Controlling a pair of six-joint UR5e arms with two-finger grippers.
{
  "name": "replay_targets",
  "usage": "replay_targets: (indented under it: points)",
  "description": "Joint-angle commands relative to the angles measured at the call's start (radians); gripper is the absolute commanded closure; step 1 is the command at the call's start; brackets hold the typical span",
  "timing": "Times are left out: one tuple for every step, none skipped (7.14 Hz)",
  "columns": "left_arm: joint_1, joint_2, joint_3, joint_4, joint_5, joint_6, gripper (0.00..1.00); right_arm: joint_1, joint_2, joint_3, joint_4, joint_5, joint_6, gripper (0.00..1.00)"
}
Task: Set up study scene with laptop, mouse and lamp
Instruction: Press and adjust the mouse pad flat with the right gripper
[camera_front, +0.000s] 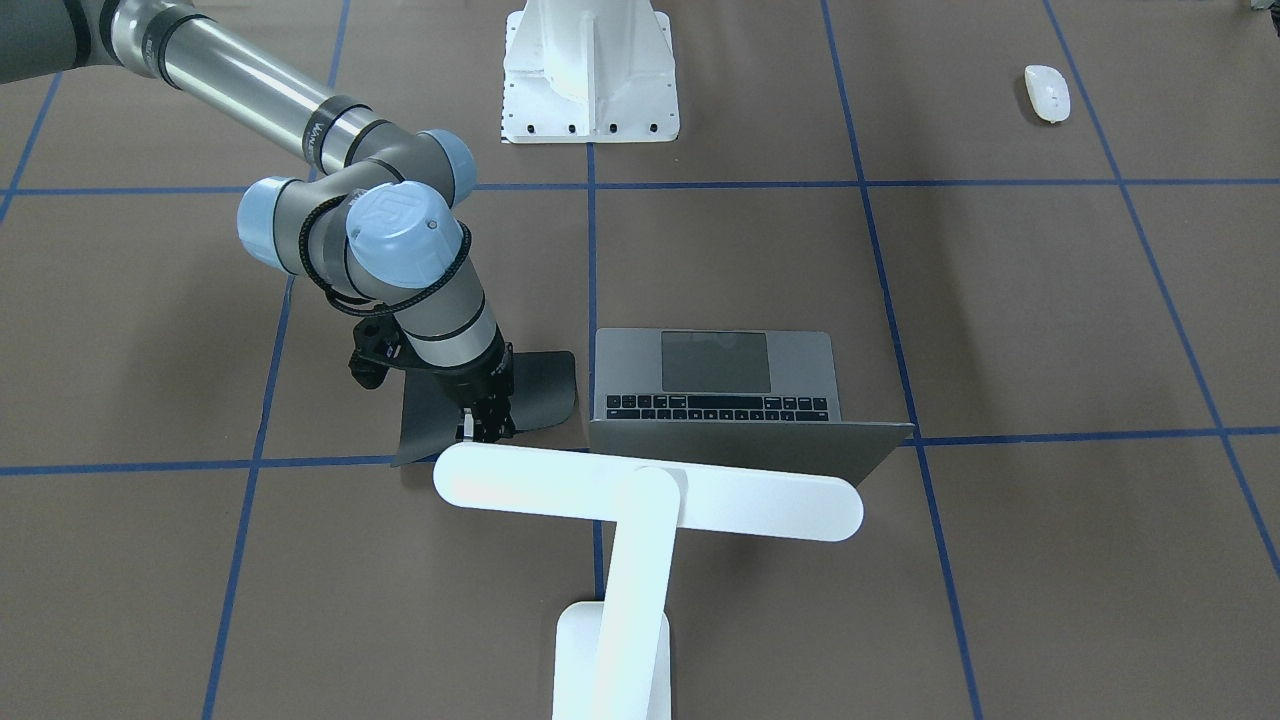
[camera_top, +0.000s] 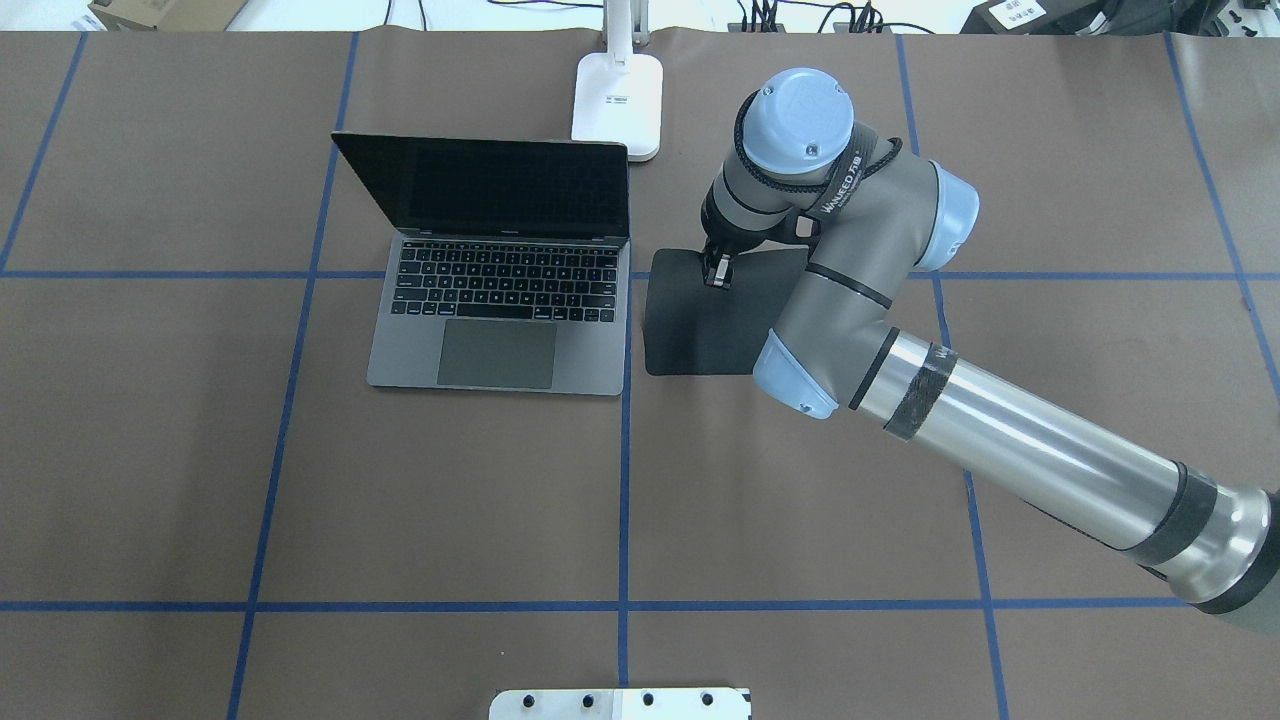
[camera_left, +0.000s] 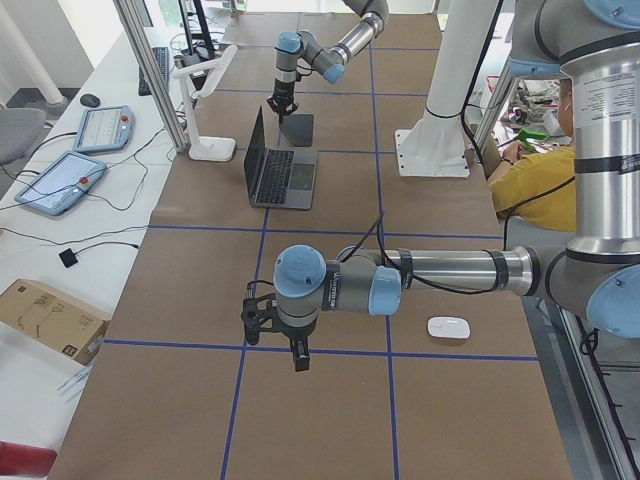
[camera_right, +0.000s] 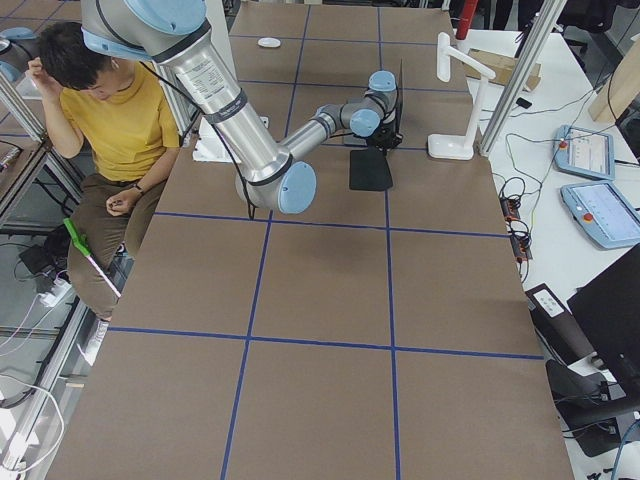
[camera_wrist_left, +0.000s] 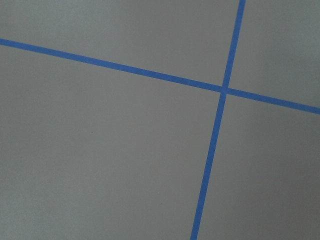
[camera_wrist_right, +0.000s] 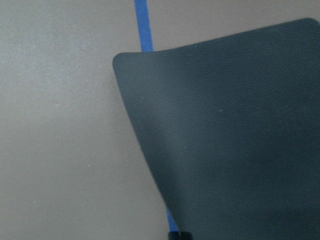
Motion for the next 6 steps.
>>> replay_targets:
  points:
    - [0.000,0.000,0.001,0.000,0.000,0.000,0.00,-0.003,-0.009,-0.002,0.003,-0.011,0.011,1.00]
    - [0.000,0.000,0.001,0.000,0.000,0.000,0.00,-0.003,-0.011,0.000,0.005,-0.011,0.005,0.61]
    - [0.000,0.000,0.001,0.000,0.000,0.000,0.00,-0.003,-0.009,0.004,0.005,-0.011,-0.030,0.01]
    - [0.000,0.000,0.000,0.000,0.000,0.000,0.00,-0.001,-0.009,0.012,0.005,-0.011,-0.043,0.00]
    - [0.002,-0.006,-0.002,0.000,0.003,-0.003,0.00,-0.001,-0.006,0.036,0.004,-0.012,-0.097,0.00]
    - [0.002,-0.014,-0.002,0.002,0.006,-0.003,0.00,0.002,-0.015,0.073,0.002,-0.018,-0.163,0.00]
